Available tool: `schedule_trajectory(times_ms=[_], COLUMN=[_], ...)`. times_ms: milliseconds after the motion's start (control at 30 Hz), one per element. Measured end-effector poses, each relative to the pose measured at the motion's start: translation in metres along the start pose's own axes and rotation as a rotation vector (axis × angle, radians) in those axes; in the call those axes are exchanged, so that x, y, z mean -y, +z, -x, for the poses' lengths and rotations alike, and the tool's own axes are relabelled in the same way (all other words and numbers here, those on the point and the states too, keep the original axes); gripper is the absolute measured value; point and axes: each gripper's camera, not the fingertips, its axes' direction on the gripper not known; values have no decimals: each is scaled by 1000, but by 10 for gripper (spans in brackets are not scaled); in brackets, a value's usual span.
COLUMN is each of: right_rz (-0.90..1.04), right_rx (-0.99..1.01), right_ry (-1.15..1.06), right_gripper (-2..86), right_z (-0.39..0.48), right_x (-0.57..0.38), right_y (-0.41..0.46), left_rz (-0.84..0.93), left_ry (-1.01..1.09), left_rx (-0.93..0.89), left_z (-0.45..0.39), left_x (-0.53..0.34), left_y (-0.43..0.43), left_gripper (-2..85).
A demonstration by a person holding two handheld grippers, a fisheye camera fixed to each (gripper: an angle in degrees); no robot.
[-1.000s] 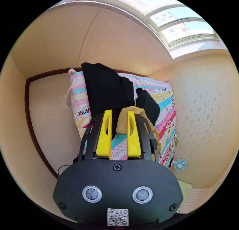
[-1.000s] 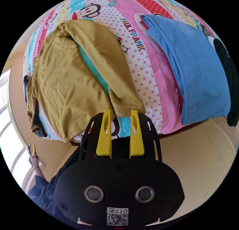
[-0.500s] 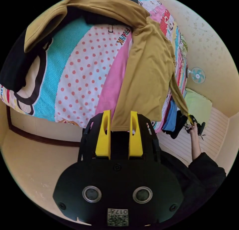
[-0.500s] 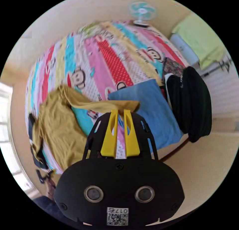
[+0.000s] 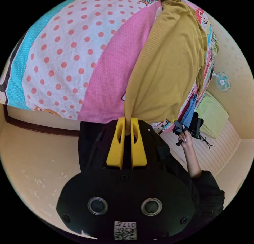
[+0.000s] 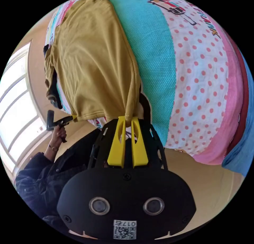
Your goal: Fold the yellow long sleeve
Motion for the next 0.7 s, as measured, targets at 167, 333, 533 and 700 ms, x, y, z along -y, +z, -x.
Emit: schedule_trajectory(times_ms=[167,333,533,700], right_rz=[80,120,235,-204], right_rx=[-195,-176,-160,-35], right_ry=[-241,-294,-284,-220], right_gripper=[40,40,64,92], right_z=[23,18,-21,-66], right_x=[-66,-134,-137,-88], right_y=[-88,-117,-112,-297], left_rz=[-40,-54,-198,-288], left_ry=[216,107,-311,-290], left_rx=[-11,-17,-52,-26], left_z=[-13,3,29,-12], left_x=[-62,-122,-169,-207], left_y=[-29,4,65,84], left_gripper=[30,36,66,62])
